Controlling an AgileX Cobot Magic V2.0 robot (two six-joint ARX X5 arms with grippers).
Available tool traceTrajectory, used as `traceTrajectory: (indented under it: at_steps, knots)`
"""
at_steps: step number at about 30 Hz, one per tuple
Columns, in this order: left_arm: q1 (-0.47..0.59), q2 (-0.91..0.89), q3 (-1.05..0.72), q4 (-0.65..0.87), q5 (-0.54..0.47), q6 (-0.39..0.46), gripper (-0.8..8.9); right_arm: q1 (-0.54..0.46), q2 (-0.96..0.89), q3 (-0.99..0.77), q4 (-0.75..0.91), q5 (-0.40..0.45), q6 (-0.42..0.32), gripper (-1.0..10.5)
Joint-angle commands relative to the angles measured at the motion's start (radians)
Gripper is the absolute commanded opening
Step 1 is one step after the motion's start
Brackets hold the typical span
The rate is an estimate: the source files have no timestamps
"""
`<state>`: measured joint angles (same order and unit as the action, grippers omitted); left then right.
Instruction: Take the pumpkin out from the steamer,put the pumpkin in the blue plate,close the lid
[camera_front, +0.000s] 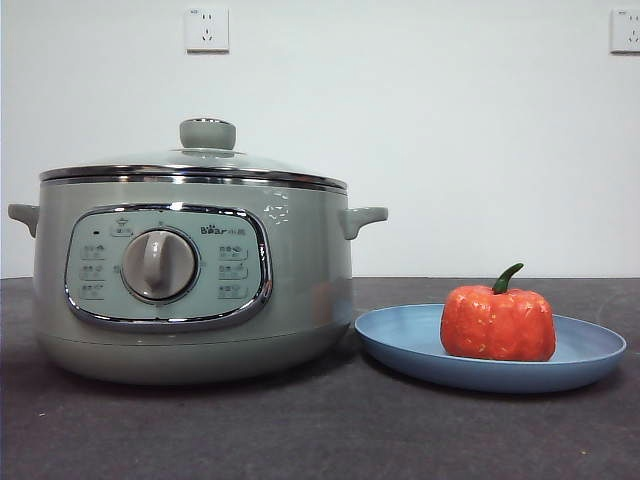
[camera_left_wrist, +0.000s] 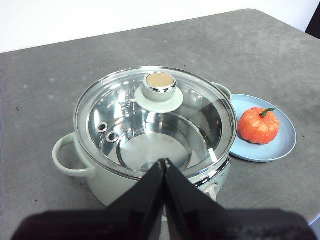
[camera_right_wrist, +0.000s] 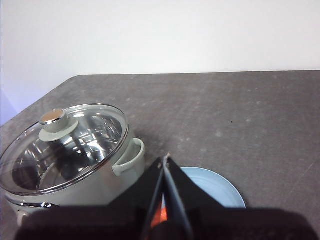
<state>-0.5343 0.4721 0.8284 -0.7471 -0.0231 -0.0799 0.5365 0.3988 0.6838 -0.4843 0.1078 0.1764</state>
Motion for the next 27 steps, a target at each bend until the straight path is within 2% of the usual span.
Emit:
traceTrajectory:
  at_steps: [1,8,10,12,15,22,27]
  knots:
    - [-0.004,-0.002,-0.005,0.005,-0.002,-0.01,-0.03,0.001,0.0,-0.01,0.003,0.003,0.012,0.0]
    - [-0.007,-0.005,-0.005,0.005,0.002,-0.01,-0.03,0.001,0.0,-0.01,0.003,0.003,0.012,0.0]
    - [0.005,-0.039,-0.005,-0.007,-0.008,0.03,-0.03,0.001,0.0,-0.009,0.003,0.003,0.012,0.0]
    - [0.041,-0.078,-0.006,-0.009,-0.01,0.081,-0.03,0.002,0.0,-0.01,0.003,0.002,0.013,0.0]
    - [0.137,-0.153,-0.039,0.042,-0.01,0.108,-0.03,0.001,0.0,-0.009,0.003,0.003,0.013,0.0]
    - [0.364,-0.349,-0.329,0.295,-0.004,0.146,-0.03,0.001,0.0,-0.009,0.003,0.003,0.013,0.0]
    - [0.452,-0.443,-0.549,0.396,0.003,0.152,-0.03,0.001,0.0,-0.009,0.003,0.003,0.013,0.0]
